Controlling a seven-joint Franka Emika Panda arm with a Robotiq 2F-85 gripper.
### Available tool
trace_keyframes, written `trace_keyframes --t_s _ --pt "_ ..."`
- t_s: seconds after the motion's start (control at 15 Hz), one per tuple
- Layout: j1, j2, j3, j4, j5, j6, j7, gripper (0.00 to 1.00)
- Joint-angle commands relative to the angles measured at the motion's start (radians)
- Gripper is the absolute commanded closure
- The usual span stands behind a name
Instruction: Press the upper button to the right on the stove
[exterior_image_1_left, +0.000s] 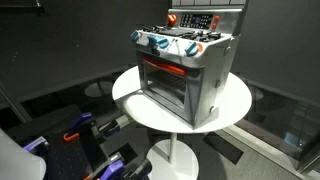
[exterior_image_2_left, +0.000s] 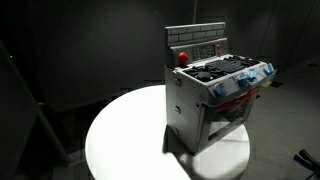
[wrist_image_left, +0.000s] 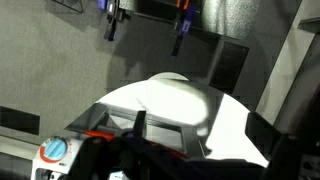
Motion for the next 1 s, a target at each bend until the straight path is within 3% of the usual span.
trace_keyframes --t_s 0.0,0.47,0.93 --pt "0.004 0.001 -0.003 0.003 -0.002 -0.002 0.002 0.00" --pt "-0.036 0.041 -0.007 0.059 -0.032 0.080 0.038 0.00" --pt "-0.114 0.173 -0.020 0.175 -0.091 0.234 0.089 0.00"
